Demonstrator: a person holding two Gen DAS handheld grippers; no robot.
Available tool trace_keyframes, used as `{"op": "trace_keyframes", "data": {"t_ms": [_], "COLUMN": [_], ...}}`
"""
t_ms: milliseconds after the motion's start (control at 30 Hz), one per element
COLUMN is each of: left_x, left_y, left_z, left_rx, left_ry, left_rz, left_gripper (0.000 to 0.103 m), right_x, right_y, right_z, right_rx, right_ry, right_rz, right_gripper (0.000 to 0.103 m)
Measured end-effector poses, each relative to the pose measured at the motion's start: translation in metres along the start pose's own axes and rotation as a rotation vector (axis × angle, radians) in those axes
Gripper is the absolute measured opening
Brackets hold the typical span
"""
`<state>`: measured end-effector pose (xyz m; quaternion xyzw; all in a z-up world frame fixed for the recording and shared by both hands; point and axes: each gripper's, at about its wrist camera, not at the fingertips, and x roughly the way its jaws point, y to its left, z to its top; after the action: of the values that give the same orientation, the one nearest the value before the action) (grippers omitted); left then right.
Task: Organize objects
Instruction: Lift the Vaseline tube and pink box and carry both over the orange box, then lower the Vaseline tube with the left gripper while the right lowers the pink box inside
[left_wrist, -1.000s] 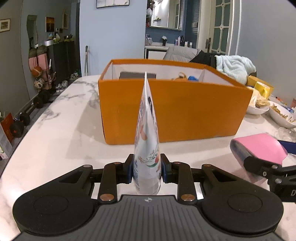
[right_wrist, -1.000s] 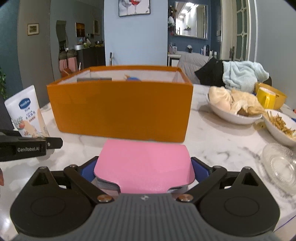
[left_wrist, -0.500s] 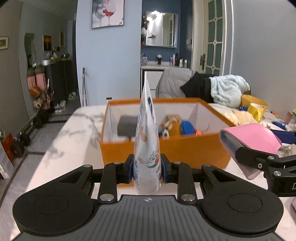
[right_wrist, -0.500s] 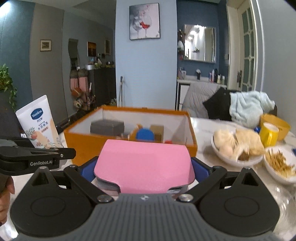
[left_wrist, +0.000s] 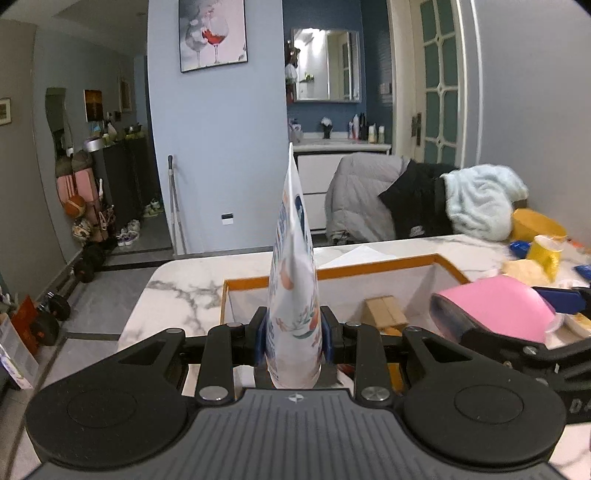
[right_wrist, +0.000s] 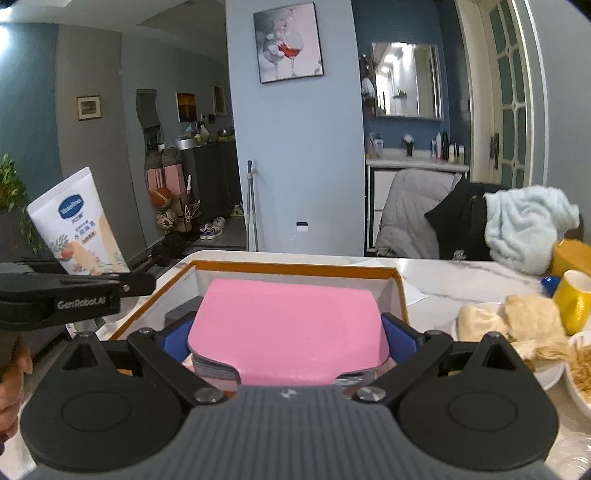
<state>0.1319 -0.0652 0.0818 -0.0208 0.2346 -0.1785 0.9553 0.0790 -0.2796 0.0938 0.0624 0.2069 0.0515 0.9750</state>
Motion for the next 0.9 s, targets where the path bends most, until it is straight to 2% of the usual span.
{"op": "trace_keyframes", "data": {"t_ms": [100,267,433,600,900], "left_x": [0.023,0.062,0.094,0.117,0.15], "left_y": [-0.004,-0.011,-0.023,-0.018,-0.028], "left_z": [0.007,0.016,0.023,0.031,0.027], "left_rx": [0.034,0.063,0.123,0.053,0.016], "left_ry": [0.025,0.121,0.182,0.267,0.396], "left_rz": [0.022,-0.003,-0.003,-0.081,-0.128], "left_gripper": [0.033,0.033,0.033,0.033,0.033], "right_x": [0.022,0.051,0.069,0.079,0.086], "right_y": [-0.005,-0.011,-0.013,-0.011,-0.012], "right_z": [0.006,0.008,0.003,-0.003,-0.013], "right_rx": [0.022,0.027,0.008,-0.021,-0.026], "right_ry": [0.03,0.074,0.105,0.138,0.173], "right_rz": [0.003,0.002,-0.006,-0.008,0.002], "right_gripper": [0.1,0.1,0.1,0.1,0.1]}}
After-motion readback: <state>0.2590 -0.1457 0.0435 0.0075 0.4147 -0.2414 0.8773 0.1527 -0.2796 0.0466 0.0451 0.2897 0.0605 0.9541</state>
